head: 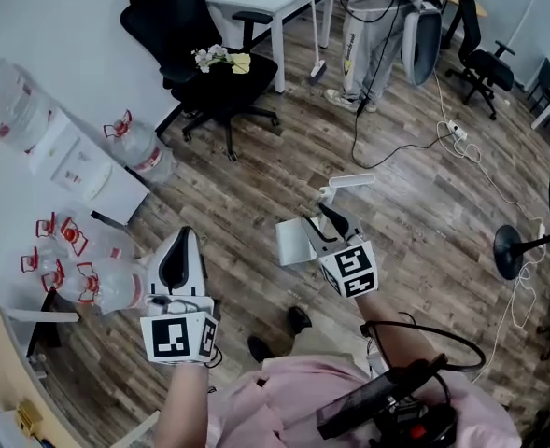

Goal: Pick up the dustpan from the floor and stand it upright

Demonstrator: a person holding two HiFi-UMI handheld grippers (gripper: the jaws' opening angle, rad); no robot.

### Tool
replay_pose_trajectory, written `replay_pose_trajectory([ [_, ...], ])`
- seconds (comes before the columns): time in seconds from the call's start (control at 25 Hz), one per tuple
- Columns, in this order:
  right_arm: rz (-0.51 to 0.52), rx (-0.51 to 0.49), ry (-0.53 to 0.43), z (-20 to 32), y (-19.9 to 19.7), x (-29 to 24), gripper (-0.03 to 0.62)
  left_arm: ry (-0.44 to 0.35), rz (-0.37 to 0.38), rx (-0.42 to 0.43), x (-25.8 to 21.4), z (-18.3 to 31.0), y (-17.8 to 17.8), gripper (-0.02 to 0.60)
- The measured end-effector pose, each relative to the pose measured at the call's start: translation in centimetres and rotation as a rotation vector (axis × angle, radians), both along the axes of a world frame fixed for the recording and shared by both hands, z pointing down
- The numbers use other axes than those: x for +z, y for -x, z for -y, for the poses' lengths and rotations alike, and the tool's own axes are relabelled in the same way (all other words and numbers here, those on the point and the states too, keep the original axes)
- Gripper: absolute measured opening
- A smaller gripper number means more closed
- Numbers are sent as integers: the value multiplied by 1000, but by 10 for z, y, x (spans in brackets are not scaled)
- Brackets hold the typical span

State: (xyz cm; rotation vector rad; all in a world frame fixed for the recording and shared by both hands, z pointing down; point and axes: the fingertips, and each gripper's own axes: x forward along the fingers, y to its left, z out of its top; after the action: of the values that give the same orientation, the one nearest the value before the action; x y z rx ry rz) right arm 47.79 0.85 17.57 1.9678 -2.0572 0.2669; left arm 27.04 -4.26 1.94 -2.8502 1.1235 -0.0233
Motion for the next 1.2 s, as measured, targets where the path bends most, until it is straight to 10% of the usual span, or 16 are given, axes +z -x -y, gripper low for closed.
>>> replay_pose_trajectory([
  [0.36,0,9,-213,11,97,-124,2,-103,-57,-16,-55,-11,35,14],
  [1.2,-115,42,-333,-20,147,-185,0,-161,-135,69,-95,-47,60,15],
])
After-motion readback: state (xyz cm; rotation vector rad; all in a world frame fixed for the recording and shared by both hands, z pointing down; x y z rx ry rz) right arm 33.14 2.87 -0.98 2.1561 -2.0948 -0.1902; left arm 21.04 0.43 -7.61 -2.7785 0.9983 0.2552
